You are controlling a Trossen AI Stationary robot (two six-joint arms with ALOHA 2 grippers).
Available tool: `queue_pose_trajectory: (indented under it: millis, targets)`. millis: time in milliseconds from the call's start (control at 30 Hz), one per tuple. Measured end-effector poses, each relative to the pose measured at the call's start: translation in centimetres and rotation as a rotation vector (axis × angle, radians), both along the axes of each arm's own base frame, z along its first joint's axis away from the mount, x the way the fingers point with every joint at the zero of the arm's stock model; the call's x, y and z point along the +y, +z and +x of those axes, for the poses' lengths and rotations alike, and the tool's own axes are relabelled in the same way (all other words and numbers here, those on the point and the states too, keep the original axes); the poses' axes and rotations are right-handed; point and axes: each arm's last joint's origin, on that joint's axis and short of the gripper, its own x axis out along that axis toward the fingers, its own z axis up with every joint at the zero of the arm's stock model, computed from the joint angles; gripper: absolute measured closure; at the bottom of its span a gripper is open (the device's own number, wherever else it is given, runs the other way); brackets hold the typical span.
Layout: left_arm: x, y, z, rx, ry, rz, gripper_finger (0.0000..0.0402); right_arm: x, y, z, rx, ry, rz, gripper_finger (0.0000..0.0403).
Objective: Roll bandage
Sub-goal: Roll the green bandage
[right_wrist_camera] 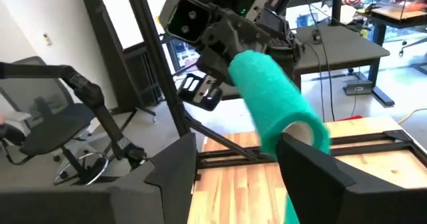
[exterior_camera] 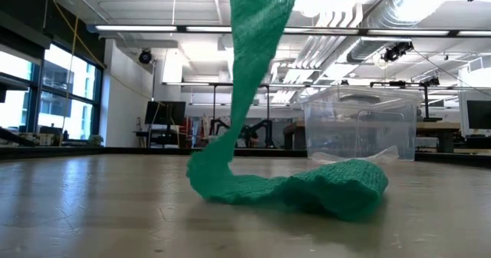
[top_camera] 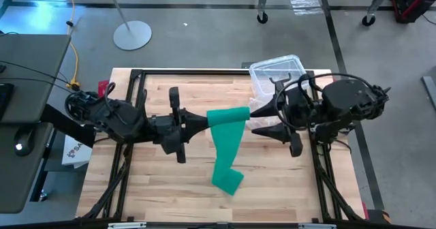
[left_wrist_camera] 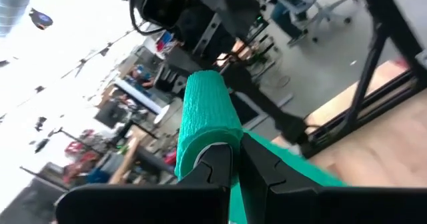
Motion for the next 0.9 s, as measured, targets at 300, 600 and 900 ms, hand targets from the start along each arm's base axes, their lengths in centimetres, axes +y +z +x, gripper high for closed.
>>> queue_pose_trajectory:
  millis: [300,600,900]
  targets:
    - [-0.4,0.2,-0.6,0.0,0.007,0.037,0.0394,-0.3,0.5,-1.1,-0.016,0.009,-0.01,0.0203]
    - [-0.5,0.0,-0.8,0.058,0.033,0.215,0.0395,-0.1,-1.6,-0.3,0.157,0.032,0.006,0.0203]
    - [-0.6,-0.7,-1.5,0.208,0.189,0.484,0.0396,1.0,-7.9,1.7,0.127,0.137,0.235,0.0203]
